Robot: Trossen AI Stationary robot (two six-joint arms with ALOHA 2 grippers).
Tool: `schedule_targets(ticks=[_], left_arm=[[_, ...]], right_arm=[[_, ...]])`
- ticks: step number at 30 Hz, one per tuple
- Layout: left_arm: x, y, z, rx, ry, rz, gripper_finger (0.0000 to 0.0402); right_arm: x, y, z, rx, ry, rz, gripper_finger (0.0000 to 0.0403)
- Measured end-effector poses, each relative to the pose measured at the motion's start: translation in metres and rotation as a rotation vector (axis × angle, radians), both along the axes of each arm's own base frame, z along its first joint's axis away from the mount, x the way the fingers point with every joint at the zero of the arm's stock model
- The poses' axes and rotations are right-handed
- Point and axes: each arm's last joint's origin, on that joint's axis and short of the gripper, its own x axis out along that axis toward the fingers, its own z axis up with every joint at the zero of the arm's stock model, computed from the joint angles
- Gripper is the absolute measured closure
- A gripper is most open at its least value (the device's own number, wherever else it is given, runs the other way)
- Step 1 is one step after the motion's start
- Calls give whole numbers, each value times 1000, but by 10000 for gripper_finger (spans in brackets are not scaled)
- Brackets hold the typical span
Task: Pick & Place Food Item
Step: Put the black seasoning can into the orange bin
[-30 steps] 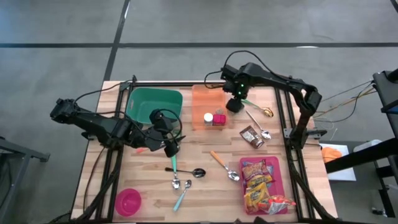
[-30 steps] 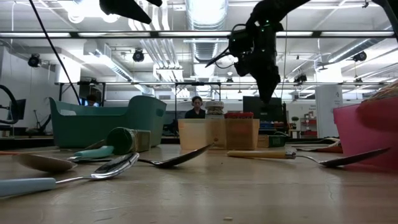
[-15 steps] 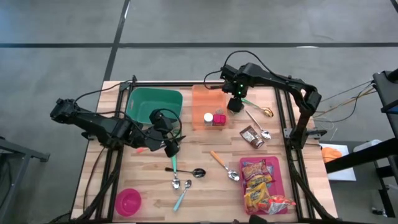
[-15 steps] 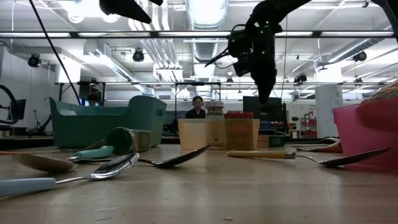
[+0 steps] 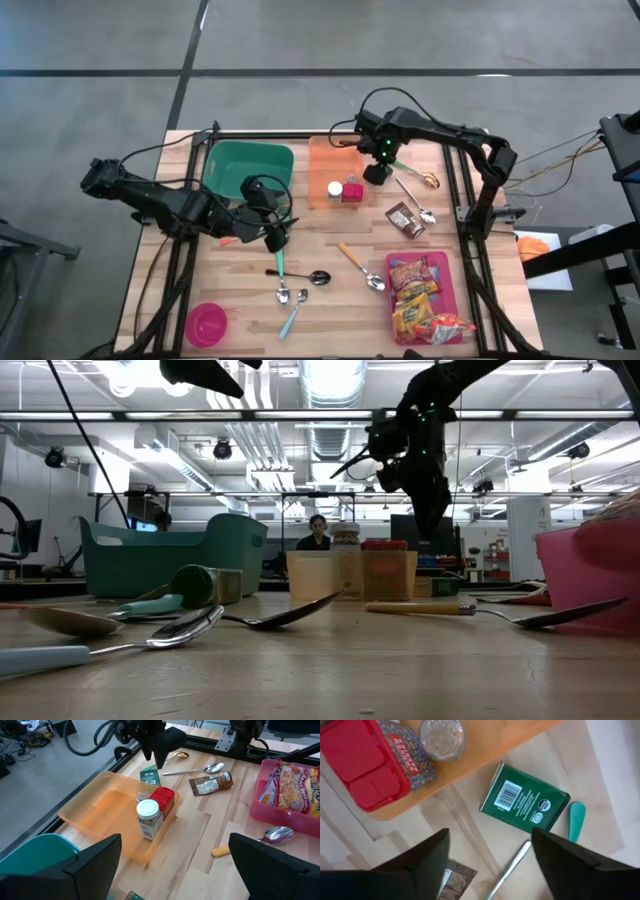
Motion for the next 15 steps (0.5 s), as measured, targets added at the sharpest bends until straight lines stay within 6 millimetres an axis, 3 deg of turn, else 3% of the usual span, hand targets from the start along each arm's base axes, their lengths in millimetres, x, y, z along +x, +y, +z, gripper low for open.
schedule_targets(ticks=[5,7,15], left_arm=[[0,0,0,0,0,0,31],[0,0,0,0,0,0,31],[0,0,0,0,0,0,31]], right_arm=[[-3,2,-9,9,21,67,30],[-4,3,-12,16,29,88,10],[-4,4,-17,10,27,154,24]])
